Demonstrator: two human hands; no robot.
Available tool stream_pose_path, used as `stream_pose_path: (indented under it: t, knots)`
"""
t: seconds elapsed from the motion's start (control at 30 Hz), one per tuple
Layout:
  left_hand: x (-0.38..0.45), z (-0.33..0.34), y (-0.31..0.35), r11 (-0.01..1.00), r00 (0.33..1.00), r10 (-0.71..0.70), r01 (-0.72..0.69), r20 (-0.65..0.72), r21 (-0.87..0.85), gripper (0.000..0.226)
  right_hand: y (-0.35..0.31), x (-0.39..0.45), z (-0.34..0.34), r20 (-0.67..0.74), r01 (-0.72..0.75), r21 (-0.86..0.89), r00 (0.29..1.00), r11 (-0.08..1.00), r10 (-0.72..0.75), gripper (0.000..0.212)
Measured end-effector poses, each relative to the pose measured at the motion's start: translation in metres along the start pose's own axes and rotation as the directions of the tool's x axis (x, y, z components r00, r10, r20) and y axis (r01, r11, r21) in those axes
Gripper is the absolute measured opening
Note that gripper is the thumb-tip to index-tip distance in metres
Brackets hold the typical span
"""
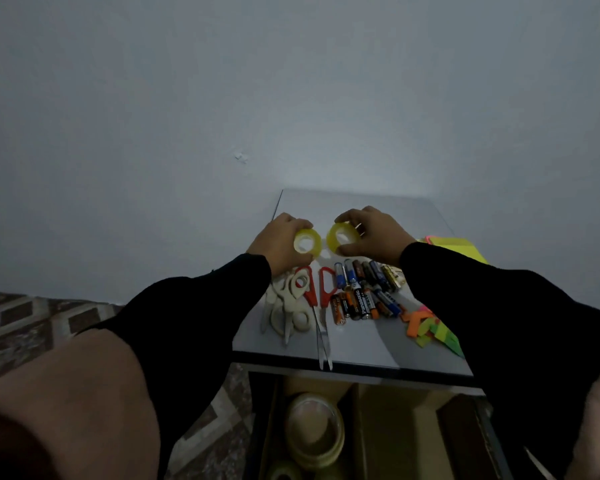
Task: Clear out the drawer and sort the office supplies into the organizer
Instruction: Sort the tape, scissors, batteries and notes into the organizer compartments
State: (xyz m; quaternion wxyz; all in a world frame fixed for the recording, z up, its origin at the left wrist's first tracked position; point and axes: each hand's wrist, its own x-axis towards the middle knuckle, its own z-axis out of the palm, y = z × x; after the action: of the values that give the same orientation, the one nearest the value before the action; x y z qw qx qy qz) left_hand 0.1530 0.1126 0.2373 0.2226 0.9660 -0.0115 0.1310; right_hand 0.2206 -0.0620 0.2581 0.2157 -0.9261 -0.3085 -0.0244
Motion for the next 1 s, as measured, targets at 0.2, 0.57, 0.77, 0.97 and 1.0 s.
stream_pose_path:
  t: [0.2,0.57,0.77,0.97,1.0]
  knots:
    - [-0.063,-0.028,0.019,1.0,0.999,0.019,-0.019,0.045,-0.002,0.059,-0.031,-0.057,-0.019,0.097,0.046,-0.051,0.994,0.998,-0.041,0.061]
    - [-0.185,-0.036,0.03,1.0,0.992,0.008,-0.006,0.126,-0.015,0.058,-0.075,-0.154,0.004,0.244,0.123,-0.1,0.965,0.987,-0.096,0.057]
    - [-0.23,-0.025,0.024,1.0,0.982,-0.014,0.017,0.189,-0.012,0.058,-0.093,-0.184,0.033,0.355,0.175,-0.115,0.927,0.978,-0.124,0.059]
    - [-0.261,-0.008,0.008,0.999,0.982,-0.021,0.026,0.188,-0.024,0.052,-0.1,-0.201,0.068,0.471,0.203,-0.166,0.876,0.965,-0.104,0.065]
    - [-0.264,-0.006,0.005,1.0,0.982,-0.019,0.023,0.189,-0.018,0.053,-0.101,-0.203,0.074,0.486,0.213,-0.182,0.868,0.96,-0.101,0.065]
